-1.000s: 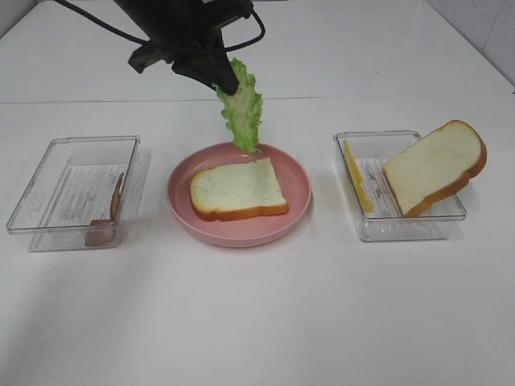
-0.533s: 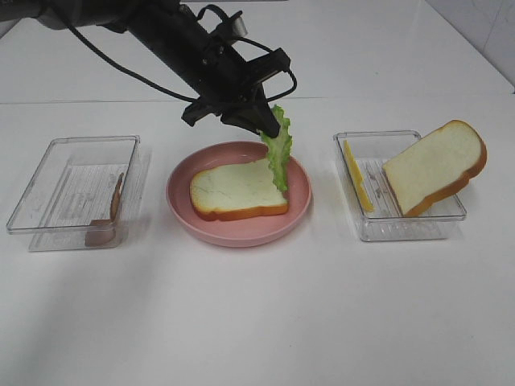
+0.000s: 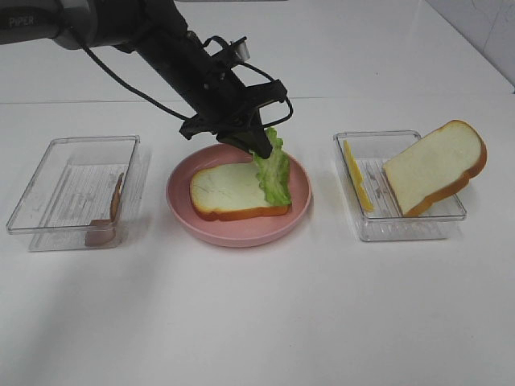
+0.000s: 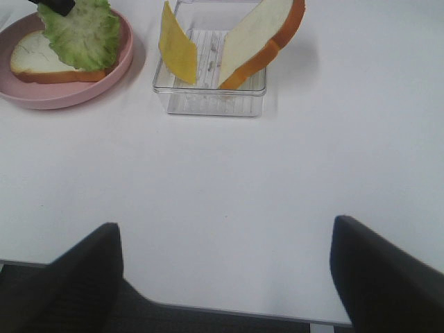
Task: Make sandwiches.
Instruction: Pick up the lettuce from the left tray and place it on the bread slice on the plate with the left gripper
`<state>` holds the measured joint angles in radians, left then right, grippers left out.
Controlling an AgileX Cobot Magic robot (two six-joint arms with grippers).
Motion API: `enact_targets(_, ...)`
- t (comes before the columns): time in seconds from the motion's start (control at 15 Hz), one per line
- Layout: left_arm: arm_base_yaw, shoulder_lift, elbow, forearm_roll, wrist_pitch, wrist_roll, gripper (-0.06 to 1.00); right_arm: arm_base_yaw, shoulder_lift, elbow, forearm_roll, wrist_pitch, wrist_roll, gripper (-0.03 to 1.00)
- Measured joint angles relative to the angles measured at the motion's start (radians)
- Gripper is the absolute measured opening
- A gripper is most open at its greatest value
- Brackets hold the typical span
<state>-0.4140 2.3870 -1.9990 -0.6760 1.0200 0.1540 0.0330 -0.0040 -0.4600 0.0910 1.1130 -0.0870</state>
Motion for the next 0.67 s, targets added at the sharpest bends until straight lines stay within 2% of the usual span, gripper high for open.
enact_targets(0.27, 0.003, 0.0, 0.0, 0.129, 0.0, -0.013, 0.0, 0.0, 0.0, 0.0, 0.0, 0.0, 0.0, 0.8)
enact_targets(0.67, 0.003, 0.0, 0.0, 0.208, -0.001, -0.032, 0.0, 0.0, 0.0, 0.0, 0.0, 0.0, 0.0, 0.8)
